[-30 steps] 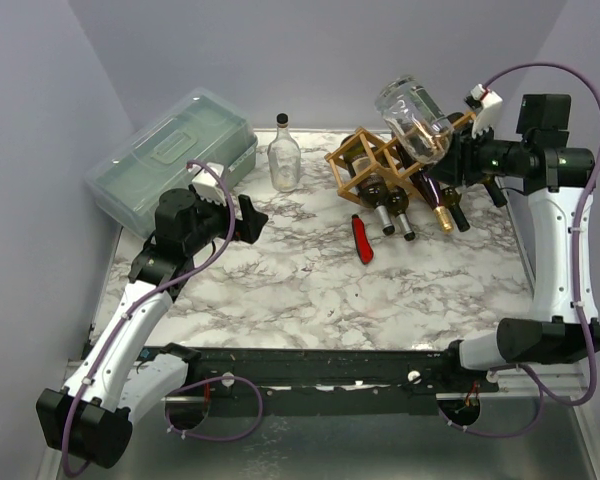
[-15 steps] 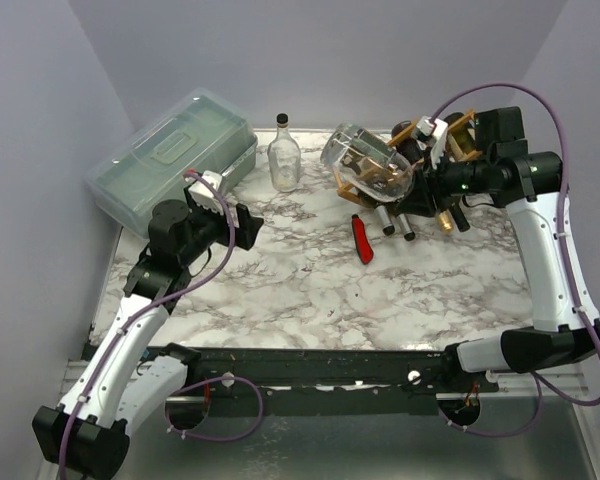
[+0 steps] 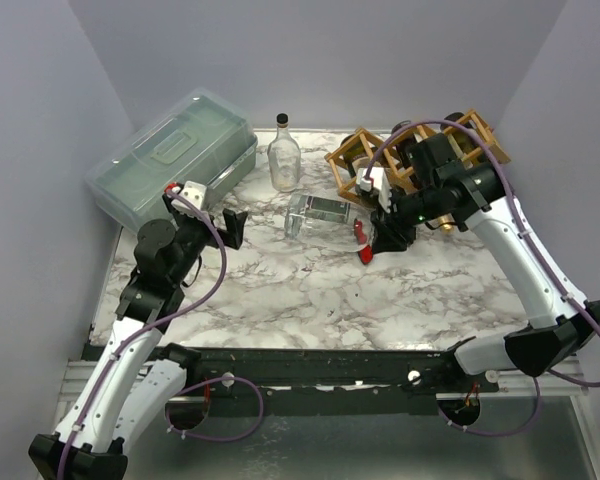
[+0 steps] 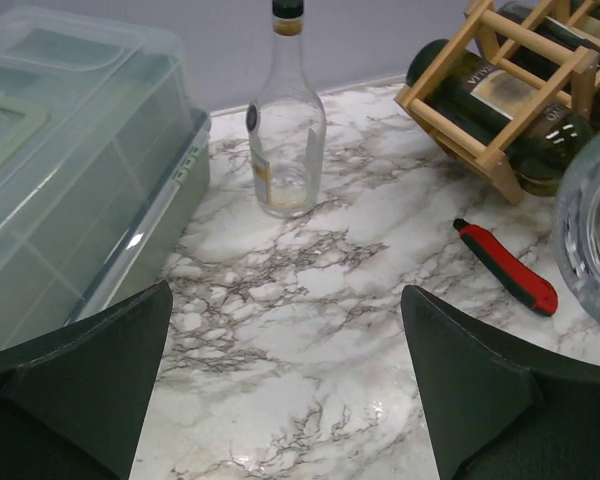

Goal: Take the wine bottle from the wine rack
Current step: Place the wine bottle at the center of the board.

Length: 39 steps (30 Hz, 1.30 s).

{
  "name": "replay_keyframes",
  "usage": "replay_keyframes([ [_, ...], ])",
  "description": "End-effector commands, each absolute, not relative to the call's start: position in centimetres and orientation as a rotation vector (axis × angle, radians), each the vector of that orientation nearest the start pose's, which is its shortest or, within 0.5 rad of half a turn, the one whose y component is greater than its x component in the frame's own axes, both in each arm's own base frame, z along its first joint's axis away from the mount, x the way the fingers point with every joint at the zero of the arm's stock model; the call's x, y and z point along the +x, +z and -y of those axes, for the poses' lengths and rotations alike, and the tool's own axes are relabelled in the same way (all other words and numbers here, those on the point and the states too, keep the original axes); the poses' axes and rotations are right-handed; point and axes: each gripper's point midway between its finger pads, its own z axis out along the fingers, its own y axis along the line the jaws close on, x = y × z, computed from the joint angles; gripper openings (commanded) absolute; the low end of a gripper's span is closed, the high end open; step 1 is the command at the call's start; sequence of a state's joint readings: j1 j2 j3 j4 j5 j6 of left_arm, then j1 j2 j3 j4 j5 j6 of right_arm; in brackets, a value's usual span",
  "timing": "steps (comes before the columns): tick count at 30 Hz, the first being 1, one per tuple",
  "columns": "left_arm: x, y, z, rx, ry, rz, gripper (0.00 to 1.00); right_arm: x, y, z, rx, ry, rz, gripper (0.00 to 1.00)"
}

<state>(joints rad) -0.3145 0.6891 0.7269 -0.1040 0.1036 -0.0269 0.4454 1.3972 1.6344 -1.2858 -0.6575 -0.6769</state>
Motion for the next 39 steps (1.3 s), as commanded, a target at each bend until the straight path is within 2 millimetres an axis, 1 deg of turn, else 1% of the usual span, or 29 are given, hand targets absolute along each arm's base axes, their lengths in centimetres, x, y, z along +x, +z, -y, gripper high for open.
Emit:
replay_keyframes([
  [1, 28.8, 30.3, 8.8, 0.218, -0.222, -1.571, 0.99, 22.2, 28.8, -22.0, -1.623, 0.666, -1.747, 0.0],
  [8, 28.6, 30.9, 7.5, 0.186, -0.159, -1.531, 0.99, 21.2, 25.6, -22.5, -1.866, 0.452, -1.753, 0.0],
  [13, 28.6, 30.8, 7.2, 0.178, -0.141, -1.531, 0.99, 20.5, 24.1, -22.7, -2.001, 0.394, -1.76, 0.0],
  [20, 28.6, 30.8, 6.9, 0.172, -0.127, -1.528, 0.99, 20.0, 22.5, -22.8, -2.168, 0.238, -1.76, 0.0],
  [28, 28.6, 30.8, 6.9, 0.173, -0.123, -1.526, 0.99, 20.6, 21.8, -22.9, -2.257, 0.065, -1.766, 0.0],
  [33, 28.6, 30.9, 7.0, 0.177, -0.127, -1.525, 0.99, 21.3, 20.6, -22.4, -2.315, -0.139, -1.783, 0.0],
  [39, 28.6, 30.8, 7.1, 0.182, -0.132, -1.526, 0.99, 22.4, 20.4, -22.1, -2.332, -0.293, -1.776, 0.0],
])
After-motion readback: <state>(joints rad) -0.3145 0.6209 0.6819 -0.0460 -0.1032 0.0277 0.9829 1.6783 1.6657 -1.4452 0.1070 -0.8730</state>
